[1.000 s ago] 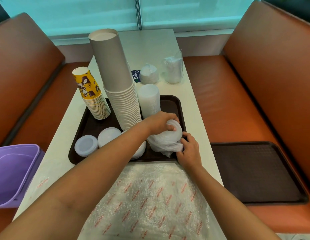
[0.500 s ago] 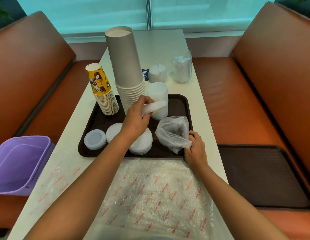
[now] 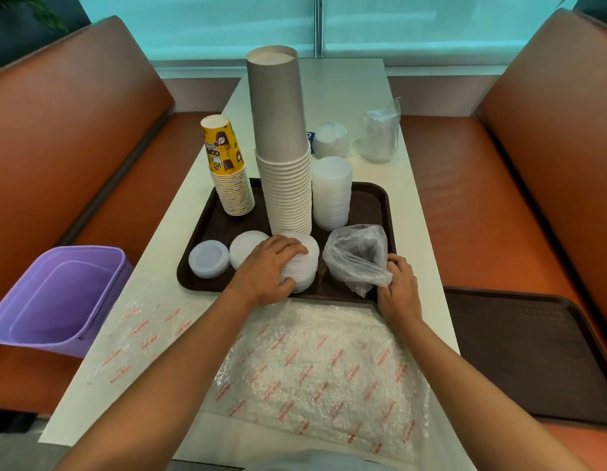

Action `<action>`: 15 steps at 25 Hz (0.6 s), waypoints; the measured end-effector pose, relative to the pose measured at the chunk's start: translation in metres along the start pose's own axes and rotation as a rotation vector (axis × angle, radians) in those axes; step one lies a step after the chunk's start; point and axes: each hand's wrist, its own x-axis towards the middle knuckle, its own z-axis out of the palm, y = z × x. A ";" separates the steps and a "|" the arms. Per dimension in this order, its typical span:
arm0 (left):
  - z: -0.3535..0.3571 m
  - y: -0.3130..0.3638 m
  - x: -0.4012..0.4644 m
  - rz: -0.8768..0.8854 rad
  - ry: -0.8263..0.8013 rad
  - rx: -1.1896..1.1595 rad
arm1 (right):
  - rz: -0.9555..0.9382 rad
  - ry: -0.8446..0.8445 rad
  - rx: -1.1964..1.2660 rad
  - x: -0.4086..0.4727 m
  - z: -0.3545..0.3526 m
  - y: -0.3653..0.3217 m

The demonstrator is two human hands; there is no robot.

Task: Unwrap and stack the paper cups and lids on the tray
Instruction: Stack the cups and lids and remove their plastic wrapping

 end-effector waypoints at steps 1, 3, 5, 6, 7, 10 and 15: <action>0.001 -0.001 -0.001 0.003 -0.010 -0.011 | 0.000 0.000 -0.002 0.000 0.000 0.000; 0.002 -0.004 0.000 0.024 -0.001 0.032 | 0.004 -0.003 -0.002 0.000 0.000 -0.001; -0.002 -0.002 0.006 0.017 0.011 0.103 | 0.000 -0.005 0.000 0.000 0.000 -0.001; -0.007 0.000 0.011 -0.007 -0.002 0.119 | -0.007 -0.001 0.003 0.000 0.000 -0.001; -0.013 0.003 0.017 -0.030 -0.034 0.128 | -0.011 0.001 0.007 0.000 0.000 -0.001; -0.023 0.005 0.034 -0.055 -0.231 0.226 | -0.007 -0.003 0.004 0.000 0.000 -0.001; -0.022 0.000 0.044 -0.062 -0.428 0.354 | 0.013 -0.023 -0.007 0.000 -0.001 -0.004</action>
